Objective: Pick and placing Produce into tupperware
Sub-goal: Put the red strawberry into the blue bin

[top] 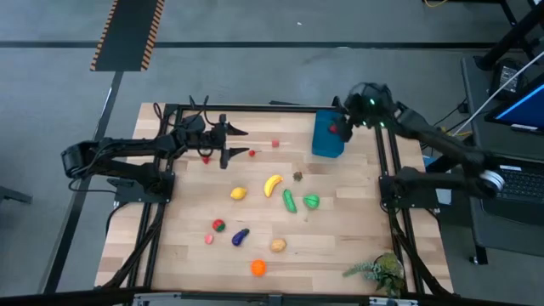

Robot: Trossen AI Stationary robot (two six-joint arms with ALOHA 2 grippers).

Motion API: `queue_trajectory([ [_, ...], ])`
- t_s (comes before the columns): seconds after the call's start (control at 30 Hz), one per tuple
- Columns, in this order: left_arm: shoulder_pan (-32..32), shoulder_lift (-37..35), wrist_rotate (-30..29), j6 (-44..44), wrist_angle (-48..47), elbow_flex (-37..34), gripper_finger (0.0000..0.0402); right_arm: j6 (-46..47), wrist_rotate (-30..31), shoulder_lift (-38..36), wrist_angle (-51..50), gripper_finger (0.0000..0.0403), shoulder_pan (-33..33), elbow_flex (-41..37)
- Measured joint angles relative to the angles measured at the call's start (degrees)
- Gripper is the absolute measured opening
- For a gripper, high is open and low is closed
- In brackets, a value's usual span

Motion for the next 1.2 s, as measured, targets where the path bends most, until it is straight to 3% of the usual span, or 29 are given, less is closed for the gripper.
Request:
queue_trajectory([
  [0.23,-0.2,-3.8,4.2,-0.4,-3.0,0.0,0.0253,3.3,-8.1,-13.1,15.9,0.0179,8.4,-14.7],
  [0.5,-2.1,-10.1,4.1,-1.2,-11.0,0.0,0.0253,7.4,-9.3,-17.9,26.9,0.0179,14.5,-23.9],
  [0.77,-6.0,-12.5,3.9,-7.4,-14.9,0.0,0.0253,7.3,-9.2,-17.5,26.9,0.0179,15.7,-24.2],
  [1.2,-7.2,-12.4,3.8,-7.5,-16.2,0.0,0.0253,8.5,-9.2,-17.5,20.7,0.0179,15.6,-24.2],
])
